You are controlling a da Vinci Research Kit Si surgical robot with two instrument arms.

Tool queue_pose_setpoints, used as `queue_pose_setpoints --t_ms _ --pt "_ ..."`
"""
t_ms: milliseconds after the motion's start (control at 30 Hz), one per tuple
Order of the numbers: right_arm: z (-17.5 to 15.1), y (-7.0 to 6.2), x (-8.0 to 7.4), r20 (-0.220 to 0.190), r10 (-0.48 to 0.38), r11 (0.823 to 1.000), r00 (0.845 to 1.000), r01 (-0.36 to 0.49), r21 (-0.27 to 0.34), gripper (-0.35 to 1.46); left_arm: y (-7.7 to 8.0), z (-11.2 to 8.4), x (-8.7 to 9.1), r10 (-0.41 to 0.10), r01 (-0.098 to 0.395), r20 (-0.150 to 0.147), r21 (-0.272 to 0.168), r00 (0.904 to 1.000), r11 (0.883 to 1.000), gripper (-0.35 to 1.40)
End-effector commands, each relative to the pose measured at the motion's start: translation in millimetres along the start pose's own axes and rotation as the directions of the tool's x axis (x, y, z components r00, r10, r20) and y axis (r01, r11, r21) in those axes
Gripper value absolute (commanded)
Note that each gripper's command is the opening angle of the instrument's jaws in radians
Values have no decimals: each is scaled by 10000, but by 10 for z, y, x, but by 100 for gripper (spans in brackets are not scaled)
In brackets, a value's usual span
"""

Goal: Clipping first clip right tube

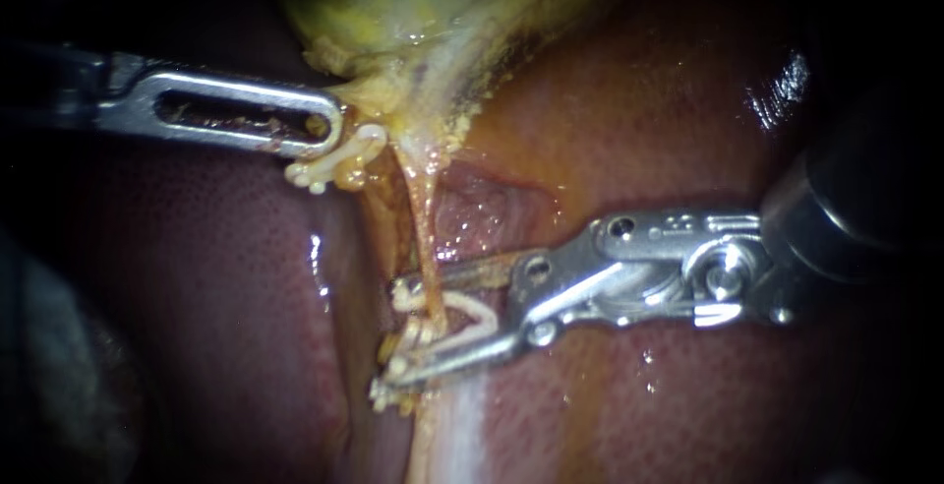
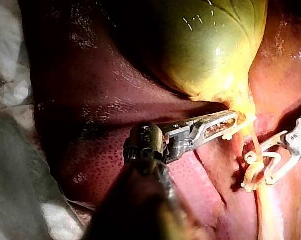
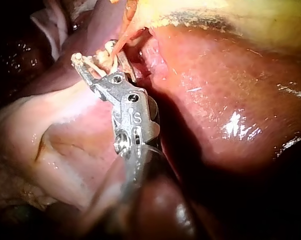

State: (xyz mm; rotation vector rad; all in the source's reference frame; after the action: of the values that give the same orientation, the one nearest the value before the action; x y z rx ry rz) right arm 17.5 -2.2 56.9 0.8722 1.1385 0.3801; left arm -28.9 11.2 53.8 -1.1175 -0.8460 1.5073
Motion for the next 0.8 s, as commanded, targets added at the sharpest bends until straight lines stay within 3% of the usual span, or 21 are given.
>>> queue_pose_setpoints --t_ms 33,200,433,800 --pt "0 -3 4 -58 -49 9999 10000 50 139 46 0 0 0 0 0 1 -1 10000 10000 -35" --pt "2 -14 12 -201 4 9991 9998 5 430 45 -1 0 0 1 -1 2 -2 10000 10000 -35" --pt "1 -14 12 -243 294 9986 9993 -283 446 40 -2 0 0 5 -5 1 -1 10000 10000 -35" --pt "0 -13 10 -219 750 9959 9969 -738 527 1 -4 1 0 13 -13 1 -1 10000 10000 -35"
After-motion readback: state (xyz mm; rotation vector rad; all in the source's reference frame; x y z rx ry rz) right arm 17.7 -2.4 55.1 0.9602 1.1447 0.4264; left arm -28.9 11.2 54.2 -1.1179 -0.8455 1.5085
